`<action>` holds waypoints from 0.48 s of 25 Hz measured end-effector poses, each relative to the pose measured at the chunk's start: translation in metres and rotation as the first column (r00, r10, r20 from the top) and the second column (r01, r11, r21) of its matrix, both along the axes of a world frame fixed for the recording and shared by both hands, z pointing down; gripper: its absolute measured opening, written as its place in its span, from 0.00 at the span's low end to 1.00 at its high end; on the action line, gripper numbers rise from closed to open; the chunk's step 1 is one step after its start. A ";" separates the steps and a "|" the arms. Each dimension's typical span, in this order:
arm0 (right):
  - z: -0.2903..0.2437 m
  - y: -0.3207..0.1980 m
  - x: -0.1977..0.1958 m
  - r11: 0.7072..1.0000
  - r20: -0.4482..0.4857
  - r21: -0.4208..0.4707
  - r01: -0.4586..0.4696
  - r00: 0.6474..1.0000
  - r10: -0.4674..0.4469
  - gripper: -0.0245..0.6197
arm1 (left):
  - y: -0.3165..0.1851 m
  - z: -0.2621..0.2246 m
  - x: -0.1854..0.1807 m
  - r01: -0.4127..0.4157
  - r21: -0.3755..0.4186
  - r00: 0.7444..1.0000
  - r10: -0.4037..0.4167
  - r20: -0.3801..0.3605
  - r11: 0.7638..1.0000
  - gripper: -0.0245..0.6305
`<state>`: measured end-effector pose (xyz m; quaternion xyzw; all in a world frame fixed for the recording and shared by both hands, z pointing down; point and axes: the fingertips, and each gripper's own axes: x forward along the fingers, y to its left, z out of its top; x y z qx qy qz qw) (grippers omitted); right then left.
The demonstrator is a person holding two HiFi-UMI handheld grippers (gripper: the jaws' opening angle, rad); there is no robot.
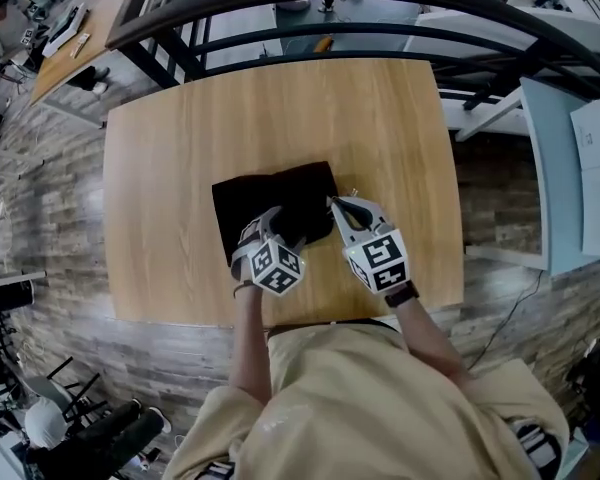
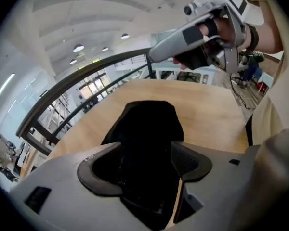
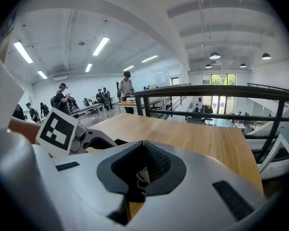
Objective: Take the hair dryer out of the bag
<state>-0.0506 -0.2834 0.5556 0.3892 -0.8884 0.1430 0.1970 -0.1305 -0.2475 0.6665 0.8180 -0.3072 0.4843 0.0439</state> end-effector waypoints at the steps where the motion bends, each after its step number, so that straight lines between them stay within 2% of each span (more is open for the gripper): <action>1: 0.003 -0.003 0.000 1.000 -0.003 -0.006 -0.004 1.000 0.004 0.06 | -0.002 0.008 0.000 -0.015 -0.014 1.000 0.015 0.015 1.000 0.52; 3: 0.007 -0.009 0.001 1.000 -0.006 -0.015 -0.013 1.000 0.012 0.06 | -0.008 0.020 -0.001 -0.025 -0.027 0.999 0.026 0.033 0.999 0.51; 8: 0.016 -0.021 0.007 0.999 -0.015 -0.028 -0.025 1.000 0.025 0.06 | -0.019 0.030 0.001 -0.029 -0.053 0.999 0.030 0.028 0.998 0.38; 12: 0.028 -0.027 0.010 0.998 -0.030 -0.049 -0.028 0.999 0.027 0.06 | -0.020 0.029 -0.003 -0.002 -0.071 1.000 0.000 -0.025 0.998 0.26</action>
